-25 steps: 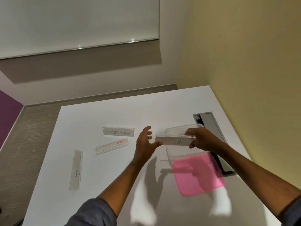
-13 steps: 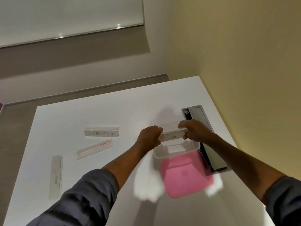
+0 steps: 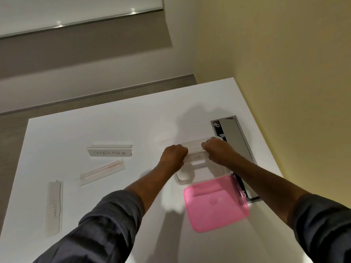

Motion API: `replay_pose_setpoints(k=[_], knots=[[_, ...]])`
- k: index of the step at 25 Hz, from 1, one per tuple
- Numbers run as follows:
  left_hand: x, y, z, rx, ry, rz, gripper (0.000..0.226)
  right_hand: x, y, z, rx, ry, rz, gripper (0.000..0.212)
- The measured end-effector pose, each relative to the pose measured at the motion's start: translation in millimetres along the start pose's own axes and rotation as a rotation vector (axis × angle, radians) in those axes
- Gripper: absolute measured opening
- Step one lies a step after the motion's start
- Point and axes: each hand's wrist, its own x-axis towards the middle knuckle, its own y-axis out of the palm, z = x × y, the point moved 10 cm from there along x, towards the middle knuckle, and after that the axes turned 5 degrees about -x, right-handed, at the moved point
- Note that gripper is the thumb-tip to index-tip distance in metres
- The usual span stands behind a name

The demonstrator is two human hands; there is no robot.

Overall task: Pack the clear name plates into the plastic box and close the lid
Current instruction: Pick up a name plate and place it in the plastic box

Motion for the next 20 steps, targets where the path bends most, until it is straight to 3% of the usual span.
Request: replay_pose_setpoints(k=[7, 20], knots=[[13.5, 22.7, -3.7, 0.011, 0.001, -0.031, 0.024, 6.3, 24.3, 2.0, -0.080, 0.051, -0.008, 0.020], [15.7, 26.3, -9.1, 0.051, -0.009, -0.035, 0.027, 0.3, 32.7, 4.1, 0.010, 0.089, -0.089, 0.022]])
